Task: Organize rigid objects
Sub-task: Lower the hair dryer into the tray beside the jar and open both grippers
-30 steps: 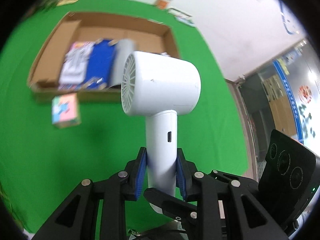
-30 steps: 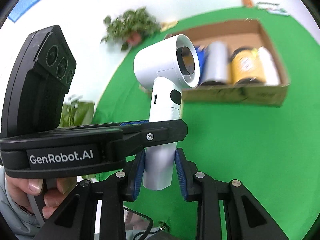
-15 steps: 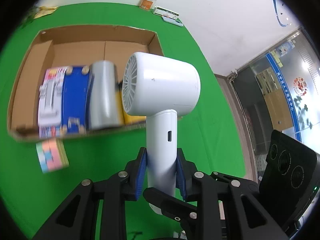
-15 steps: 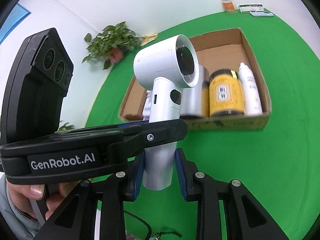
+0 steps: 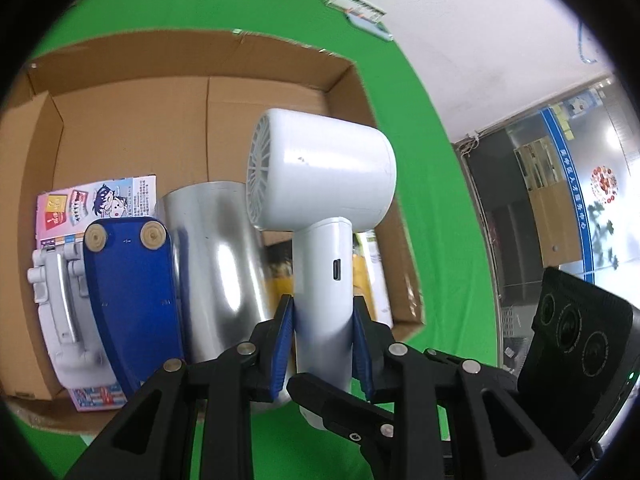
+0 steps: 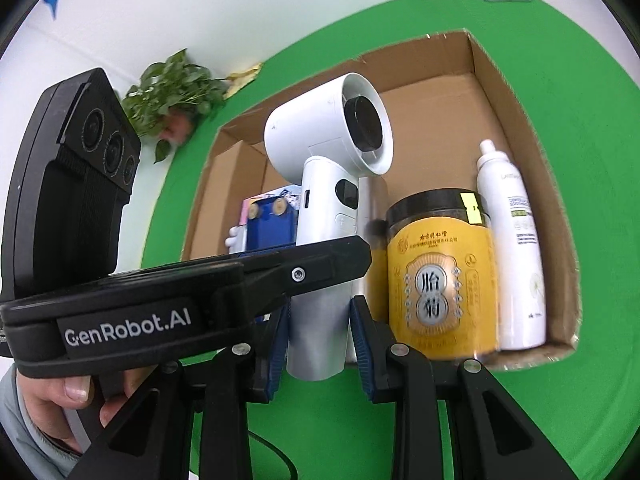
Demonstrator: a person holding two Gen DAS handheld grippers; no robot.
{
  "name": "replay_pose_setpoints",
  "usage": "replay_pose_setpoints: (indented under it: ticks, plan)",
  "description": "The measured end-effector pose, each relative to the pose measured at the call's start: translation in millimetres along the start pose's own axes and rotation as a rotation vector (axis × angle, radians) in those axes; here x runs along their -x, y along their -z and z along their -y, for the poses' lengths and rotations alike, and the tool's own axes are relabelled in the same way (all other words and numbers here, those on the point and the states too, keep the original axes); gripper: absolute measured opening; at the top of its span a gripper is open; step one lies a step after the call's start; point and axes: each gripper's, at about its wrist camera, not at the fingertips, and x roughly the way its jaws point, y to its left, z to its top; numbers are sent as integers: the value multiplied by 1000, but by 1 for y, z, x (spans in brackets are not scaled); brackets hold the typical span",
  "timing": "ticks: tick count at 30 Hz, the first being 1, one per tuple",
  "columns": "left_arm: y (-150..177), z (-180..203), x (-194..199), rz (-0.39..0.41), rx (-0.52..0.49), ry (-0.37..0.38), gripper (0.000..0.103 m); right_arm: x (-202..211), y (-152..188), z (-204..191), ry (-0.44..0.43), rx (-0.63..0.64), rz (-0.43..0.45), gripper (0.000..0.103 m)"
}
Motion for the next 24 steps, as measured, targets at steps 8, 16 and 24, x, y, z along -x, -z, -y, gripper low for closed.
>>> replay_pose_setpoints:
  ticks: [8,16,24]
  plan:
    - [21,-7,14,26,30,-51,44,7,14,18,28,-64,41,60]
    - [83,14,77,208,-21,-192,48,69,70,15,105,-39,126,80]
    - [129,68,120,338,-56,-262,28,151,115,-21,137,155,228,44]
